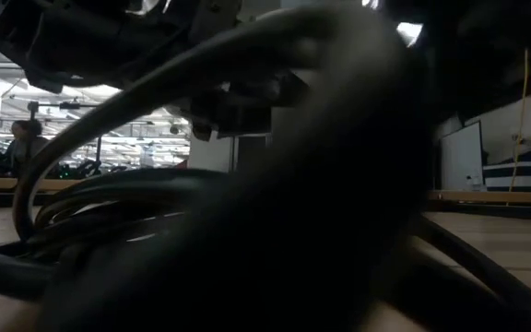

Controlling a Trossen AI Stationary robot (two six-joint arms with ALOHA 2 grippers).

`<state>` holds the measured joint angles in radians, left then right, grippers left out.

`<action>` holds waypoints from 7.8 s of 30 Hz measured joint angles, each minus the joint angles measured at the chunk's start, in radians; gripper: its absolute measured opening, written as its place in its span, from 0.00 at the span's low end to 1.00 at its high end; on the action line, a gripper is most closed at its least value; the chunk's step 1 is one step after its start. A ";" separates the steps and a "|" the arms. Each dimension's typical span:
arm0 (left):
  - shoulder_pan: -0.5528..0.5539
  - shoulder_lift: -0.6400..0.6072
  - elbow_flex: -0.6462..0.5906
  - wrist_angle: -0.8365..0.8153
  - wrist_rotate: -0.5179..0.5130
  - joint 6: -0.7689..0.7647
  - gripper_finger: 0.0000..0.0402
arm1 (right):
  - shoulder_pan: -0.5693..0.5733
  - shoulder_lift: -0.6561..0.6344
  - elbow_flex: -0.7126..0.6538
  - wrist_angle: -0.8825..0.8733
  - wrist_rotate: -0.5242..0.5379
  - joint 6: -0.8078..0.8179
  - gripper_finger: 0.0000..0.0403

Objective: Screw lightbulb
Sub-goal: Insert the white lightbulb into the silver lamp

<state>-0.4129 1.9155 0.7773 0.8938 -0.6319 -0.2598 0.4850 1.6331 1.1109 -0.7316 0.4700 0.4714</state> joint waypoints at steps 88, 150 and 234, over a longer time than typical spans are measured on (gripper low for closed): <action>0.007 -0.068 -0.002 -0.127 0.028 -0.155 0.39 | 0.123 0.152 -0.417 1.069 0.323 0.170 0.34; 0.005 -0.066 -0.001 -0.127 0.035 -0.122 0.40 | -0.021 0.350 -0.119 0.709 0.340 0.043 0.34; 0.008 -0.068 -0.001 -0.159 -0.009 -0.100 0.40 | 0.113 0.199 -0.118 0.844 0.236 0.110 0.34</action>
<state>-0.4050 1.8477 0.7761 0.7345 -0.6407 -0.3599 0.5976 1.8322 0.9928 0.1120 0.7060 0.5817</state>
